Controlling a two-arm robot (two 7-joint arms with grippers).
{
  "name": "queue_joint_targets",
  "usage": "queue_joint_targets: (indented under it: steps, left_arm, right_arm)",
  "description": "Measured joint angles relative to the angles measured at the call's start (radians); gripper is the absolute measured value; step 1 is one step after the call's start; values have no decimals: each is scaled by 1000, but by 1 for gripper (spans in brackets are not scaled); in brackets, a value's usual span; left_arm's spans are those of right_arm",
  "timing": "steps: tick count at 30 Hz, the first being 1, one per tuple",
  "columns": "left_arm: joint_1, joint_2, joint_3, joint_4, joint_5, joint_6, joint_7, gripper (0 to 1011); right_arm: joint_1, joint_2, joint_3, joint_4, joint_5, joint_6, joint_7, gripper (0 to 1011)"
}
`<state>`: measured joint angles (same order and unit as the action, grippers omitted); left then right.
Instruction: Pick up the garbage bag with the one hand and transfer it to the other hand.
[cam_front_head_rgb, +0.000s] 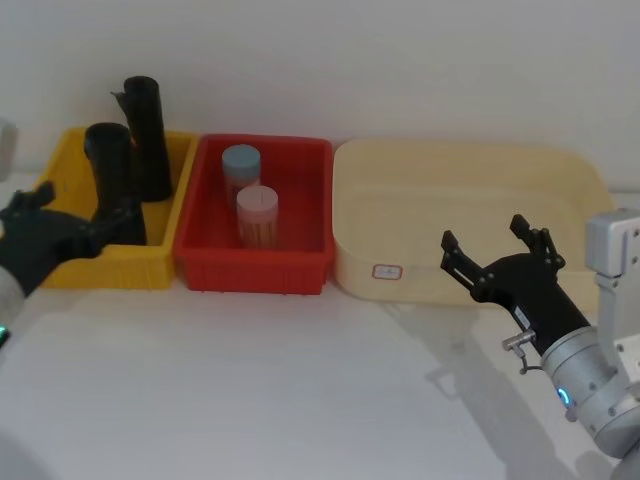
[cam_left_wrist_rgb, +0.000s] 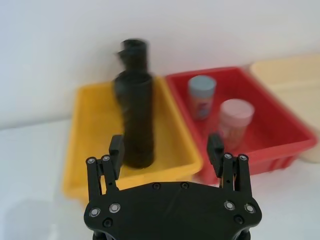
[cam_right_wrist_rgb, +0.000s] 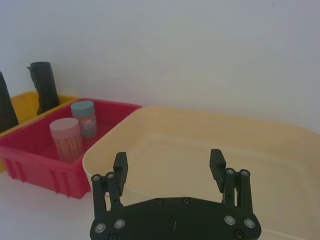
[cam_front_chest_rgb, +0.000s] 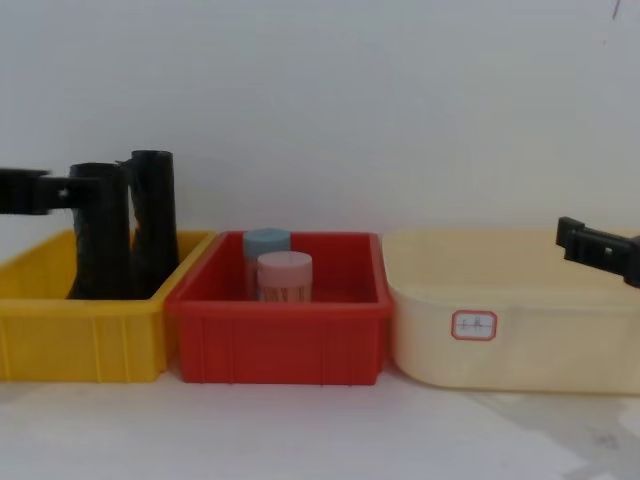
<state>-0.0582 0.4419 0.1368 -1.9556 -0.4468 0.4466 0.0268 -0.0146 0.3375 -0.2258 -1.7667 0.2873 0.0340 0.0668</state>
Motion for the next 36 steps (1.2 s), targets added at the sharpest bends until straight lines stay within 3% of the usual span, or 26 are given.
queue_joint_targets:
  steps: [6,10,16,27,36]
  left_arm:
    - [16,24,-68,27,-34,32,-18,1001]
    - [7,43,-91,68,-42,43,-37,1001]
    - [-18,66,-96,115,-43,48,-72,1001]
    - [-81,96,-38,180,-15,41,-154,1001]
    - [-149,75,43,217,15,41,-203,1002]
  right_arm:
    - [0,0,0,0,0,0,0,1001]
    - [0,0,0,0,0,0,0,1001]
    - [0,0,0,0,0,0,0,1001]
    - [0,0,0,0,0,0,0,1001]
    - [0,0,0,0,0,0,0,1001]
